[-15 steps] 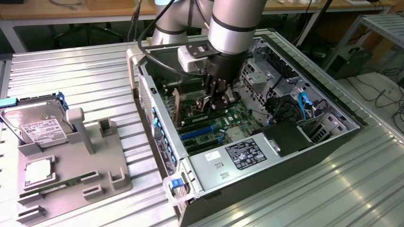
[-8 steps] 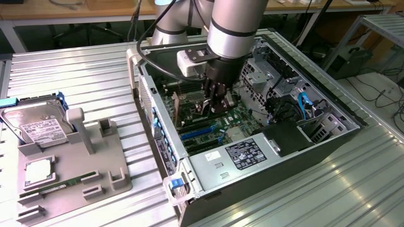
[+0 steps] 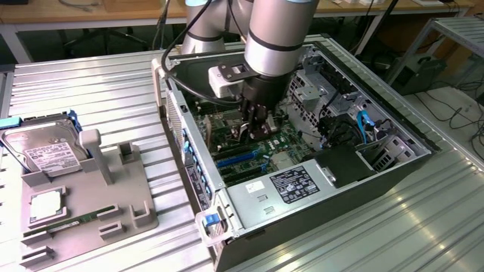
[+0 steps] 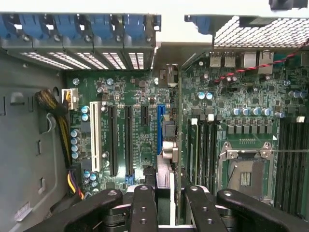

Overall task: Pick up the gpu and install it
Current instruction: 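Insert the gpu into the slot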

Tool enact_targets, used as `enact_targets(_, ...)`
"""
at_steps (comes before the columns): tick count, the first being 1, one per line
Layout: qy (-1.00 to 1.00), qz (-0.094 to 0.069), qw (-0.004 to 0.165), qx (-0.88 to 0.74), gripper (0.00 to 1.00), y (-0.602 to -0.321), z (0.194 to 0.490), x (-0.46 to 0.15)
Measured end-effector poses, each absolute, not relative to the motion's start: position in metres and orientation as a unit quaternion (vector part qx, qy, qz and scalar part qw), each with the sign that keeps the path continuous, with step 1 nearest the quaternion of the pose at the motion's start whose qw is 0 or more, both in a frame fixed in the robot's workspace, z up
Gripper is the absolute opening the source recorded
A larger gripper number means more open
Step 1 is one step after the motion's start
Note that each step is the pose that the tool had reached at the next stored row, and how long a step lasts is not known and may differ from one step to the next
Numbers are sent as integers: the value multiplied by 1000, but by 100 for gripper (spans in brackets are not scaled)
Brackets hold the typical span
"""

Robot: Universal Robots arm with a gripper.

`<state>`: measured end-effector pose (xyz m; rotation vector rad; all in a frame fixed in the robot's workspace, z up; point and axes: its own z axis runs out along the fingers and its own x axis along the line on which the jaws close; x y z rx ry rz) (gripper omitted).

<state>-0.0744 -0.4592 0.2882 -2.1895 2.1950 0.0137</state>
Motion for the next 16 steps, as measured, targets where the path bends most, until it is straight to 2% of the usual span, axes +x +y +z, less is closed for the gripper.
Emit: enact_targets(16, 708, 4, 21, -706, 28, -463, 265, -79)
